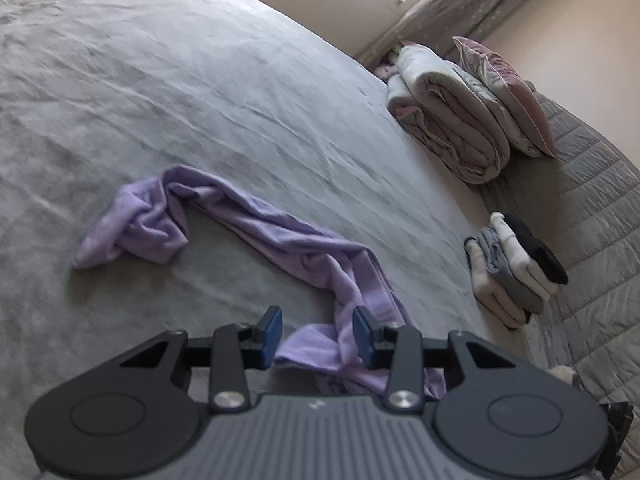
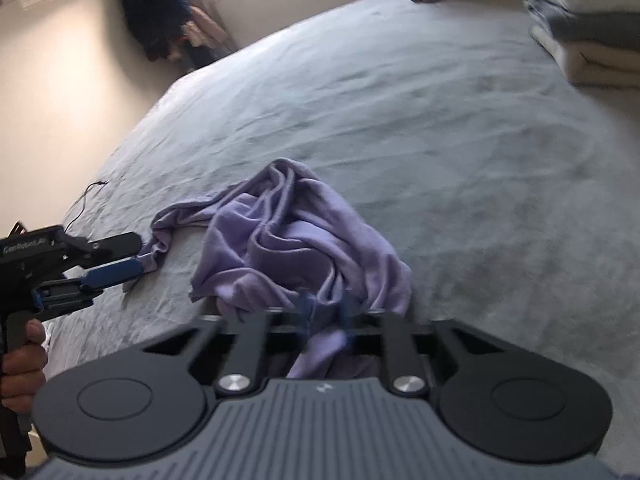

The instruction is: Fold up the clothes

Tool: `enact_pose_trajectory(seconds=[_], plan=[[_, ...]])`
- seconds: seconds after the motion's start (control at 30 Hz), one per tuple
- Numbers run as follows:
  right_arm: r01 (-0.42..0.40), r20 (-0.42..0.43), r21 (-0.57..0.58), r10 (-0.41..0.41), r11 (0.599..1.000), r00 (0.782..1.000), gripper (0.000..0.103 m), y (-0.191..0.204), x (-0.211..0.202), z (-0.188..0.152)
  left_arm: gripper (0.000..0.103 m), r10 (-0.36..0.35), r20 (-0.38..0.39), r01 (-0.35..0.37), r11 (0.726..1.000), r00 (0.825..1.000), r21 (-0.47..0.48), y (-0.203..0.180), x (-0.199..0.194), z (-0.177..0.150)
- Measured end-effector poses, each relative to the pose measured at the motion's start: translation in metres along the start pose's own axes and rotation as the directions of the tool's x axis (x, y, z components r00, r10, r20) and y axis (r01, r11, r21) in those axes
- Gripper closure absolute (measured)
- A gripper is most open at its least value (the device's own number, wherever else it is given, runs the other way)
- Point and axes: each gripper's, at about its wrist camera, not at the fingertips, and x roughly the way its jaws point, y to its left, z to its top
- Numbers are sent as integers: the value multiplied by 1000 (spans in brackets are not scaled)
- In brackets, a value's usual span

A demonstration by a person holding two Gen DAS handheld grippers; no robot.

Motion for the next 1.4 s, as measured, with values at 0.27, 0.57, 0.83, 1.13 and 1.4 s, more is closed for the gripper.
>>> enact_pose_trajectory(seconds=[0.27, 0.57, 0.83, 1.13, 1.4], plan=[[-260, 55, -49, 262, 964, 963, 94, 33, -38, 8, 57, -148, -78, 139, 985, 986, -103, 10, 7, 0], [-472, -56, -70, 469, 879, 881, 94, 81, -30, -2, 52, -288, -109, 261, 943, 952, -207, 23, 7, 2], [-556, -192, -116, 531, 823, 826, 93, 116, -12, -21, 50, -278, -264, 259, 960, 924, -107, 26, 14, -1], [-626, -307, -100, 575, 773, 759, 92, 119, -5, -36, 63, -254, -310, 229, 966, 916, -117, 43, 22, -3], [-663, -377, -135, 580, 737, 722, 92, 124, -8, -43, 97, -184, -315, 167, 983, 931, -80, 39, 29, -9]])
